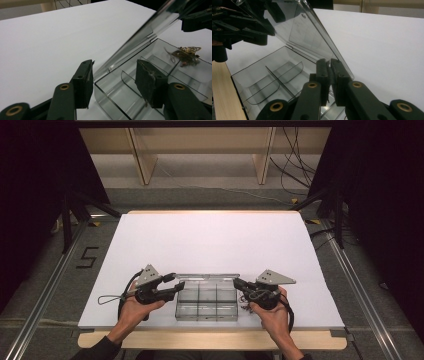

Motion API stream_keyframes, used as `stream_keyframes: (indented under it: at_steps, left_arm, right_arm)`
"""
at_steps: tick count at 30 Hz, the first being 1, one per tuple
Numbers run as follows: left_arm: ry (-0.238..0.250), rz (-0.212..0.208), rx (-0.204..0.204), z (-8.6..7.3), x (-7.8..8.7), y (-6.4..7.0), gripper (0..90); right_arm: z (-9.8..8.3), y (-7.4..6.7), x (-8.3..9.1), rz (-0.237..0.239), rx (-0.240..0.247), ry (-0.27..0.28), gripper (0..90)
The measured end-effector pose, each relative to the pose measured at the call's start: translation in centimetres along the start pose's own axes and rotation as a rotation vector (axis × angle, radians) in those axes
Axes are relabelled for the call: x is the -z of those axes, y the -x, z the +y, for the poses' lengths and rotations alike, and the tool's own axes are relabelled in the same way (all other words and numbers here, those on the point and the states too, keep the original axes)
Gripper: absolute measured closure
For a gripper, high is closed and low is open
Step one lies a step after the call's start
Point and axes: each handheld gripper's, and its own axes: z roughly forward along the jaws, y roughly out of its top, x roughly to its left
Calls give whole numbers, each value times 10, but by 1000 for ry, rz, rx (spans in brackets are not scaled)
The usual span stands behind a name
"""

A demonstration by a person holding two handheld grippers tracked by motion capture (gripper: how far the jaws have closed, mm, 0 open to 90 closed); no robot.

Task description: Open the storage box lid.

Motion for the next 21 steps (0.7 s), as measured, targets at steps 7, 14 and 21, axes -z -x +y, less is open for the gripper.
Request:
stream_keyframes:
  at_steps: [7,14,21]
  left_arm:
    - [13,-40,-20,6,-10,-3,543]
    - [7,-52,-36,10,-13,-6,590]
    - [14,-74,-54,12,-16,-12,622]
  right_arm:
    - [1,1,-2,-2,-9,-8,856]
    - [2,4,-5,0,-4,-9,856]
    - [2,7,-7,-14,15,-8,856]
